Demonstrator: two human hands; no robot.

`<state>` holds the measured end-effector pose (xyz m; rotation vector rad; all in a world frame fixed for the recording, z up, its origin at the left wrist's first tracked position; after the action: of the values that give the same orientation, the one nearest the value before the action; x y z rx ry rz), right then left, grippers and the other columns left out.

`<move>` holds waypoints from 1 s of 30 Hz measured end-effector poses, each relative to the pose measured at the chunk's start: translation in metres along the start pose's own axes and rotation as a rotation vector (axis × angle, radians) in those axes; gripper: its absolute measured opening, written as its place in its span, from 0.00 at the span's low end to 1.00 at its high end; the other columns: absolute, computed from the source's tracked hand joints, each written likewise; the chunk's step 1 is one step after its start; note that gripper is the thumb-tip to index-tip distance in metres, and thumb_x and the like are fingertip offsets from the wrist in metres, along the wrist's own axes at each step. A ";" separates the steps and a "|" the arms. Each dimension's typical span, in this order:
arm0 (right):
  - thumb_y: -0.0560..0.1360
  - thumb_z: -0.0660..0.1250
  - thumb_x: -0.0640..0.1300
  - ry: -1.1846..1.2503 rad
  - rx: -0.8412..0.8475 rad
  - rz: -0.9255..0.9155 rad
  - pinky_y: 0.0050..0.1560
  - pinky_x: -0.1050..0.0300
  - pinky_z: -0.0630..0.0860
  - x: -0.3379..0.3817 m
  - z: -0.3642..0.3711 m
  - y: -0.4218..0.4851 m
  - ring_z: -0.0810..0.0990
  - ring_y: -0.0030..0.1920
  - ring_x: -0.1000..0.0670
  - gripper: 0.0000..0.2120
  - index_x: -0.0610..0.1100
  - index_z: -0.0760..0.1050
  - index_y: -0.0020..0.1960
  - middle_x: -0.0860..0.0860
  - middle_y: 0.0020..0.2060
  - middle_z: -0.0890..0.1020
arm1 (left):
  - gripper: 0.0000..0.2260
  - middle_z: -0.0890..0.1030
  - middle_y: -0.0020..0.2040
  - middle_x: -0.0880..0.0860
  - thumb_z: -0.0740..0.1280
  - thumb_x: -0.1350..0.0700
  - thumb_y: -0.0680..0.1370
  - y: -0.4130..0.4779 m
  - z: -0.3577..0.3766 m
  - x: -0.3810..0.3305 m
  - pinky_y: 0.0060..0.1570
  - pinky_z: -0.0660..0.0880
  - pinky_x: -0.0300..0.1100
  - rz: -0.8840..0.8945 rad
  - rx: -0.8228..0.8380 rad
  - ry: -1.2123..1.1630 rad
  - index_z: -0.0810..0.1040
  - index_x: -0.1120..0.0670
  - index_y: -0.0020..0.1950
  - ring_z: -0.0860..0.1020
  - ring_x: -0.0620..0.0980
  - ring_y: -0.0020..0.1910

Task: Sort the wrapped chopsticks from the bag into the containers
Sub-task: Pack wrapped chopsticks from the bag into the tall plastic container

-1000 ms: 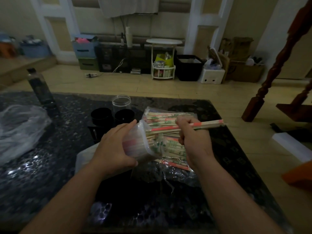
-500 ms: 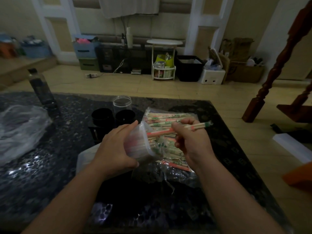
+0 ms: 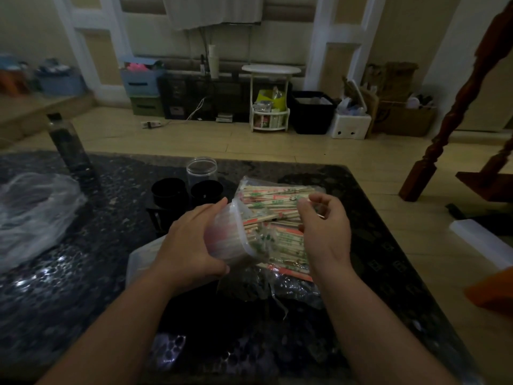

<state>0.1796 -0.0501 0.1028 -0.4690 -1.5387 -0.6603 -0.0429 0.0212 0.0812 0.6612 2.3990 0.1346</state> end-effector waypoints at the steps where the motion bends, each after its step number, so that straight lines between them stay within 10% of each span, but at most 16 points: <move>1: 0.77 0.68 0.50 0.012 -0.017 0.006 0.56 0.41 0.79 -0.001 0.001 -0.001 0.80 0.53 0.49 0.04 0.54 0.76 0.52 0.53 0.49 0.81 | 0.55 0.68 0.73 0.48 0.70 0.39 0.48 0.000 0.000 0.000 0.69 0.64 0.49 -0.001 -0.001 0.001 0.60 0.41 0.77 0.65 0.49 0.71; 11: 0.74 0.58 0.55 -0.091 0.398 0.011 0.69 0.45 0.71 -0.002 0.034 -0.025 0.72 0.68 0.52 0.26 0.52 0.73 0.70 0.53 0.70 0.74 | 0.52 0.67 0.73 0.48 0.69 0.38 0.51 -0.003 -0.002 -0.005 0.70 0.65 0.53 -0.005 -0.006 -0.031 0.60 0.41 0.77 0.66 0.49 0.71; 14: 0.81 0.58 0.50 -0.146 0.209 -0.108 0.61 0.61 0.74 0.002 0.022 -0.020 0.75 0.60 0.61 0.19 0.49 0.75 0.68 0.54 0.65 0.77 | 0.53 0.67 0.73 0.47 0.70 0.38 0.51 -0.004 -0.004 -0.006 0.69 0.65 0.54 -0.010 -0.005 -0.049 0.60 0.41 0.77 0.66 0.49 0.70; 18: 0.84 0.56 0.47 -0.169 0.486 -0.075 0.55 0.79 0.67 -0.009 0.037 -0.029 0.71 0.65 0.63 0.18 0.49 0.72 0.71 0.56 0.69 0.73 | 0.53 0.66 0.73 0.46 0.72 0.37 0.53 -0.003 -0.004 -0.007 0.70 0.64 0.52 -0.014 -0.005 -0.046 0.60 0.41 0.77 0.66 0.48 0.70; 23: 0.80 0.57 0.59 -0.067 0.569 -0.013 0.66 0.62 0.71 -0.013 0.043 -0.031 0.71 0.69 0.57 0.23 0.53 0.71 0.73 0.55 0.71 0.73 | 0.51 0.66 0.73 0.46 0.74 0.43 0.54 -0.003 -0.003 -0.003 0.70 0.64 0.51 -0.022 -0.005 -0.039 0.60 0.40 0.77 0.65 0.48 0.71; 30: 0.84 0.54 0.47 -0.116 0.596 -0.029 0.39 0.78 0.70 -0.001 0.032 -0.024 0.76 0.48 0.70 0.15 0.52 0.79 0.60 0.65 0.52 0.77 | 0.53 0.66 0.73 0.46 0.72 0.40 0.52 -0.004 -0.004 -0.004 0.69 0.64 0.50 -0.023 -0.001 -0.046 0.60 0.40 0.77 0.65 0.48 0.70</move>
<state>0.1401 -0.0474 0.0989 -0.0327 -1.7612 -0.1731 -0.0445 0.0161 0.0854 0.6294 2.3612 0.1093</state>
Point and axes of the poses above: each hand's wrist, its own y-axis towards the middle knuckle, its own z-axis out of the palm, x = y × z, the point moved 5 cm from there along y, towards the middle knuckle
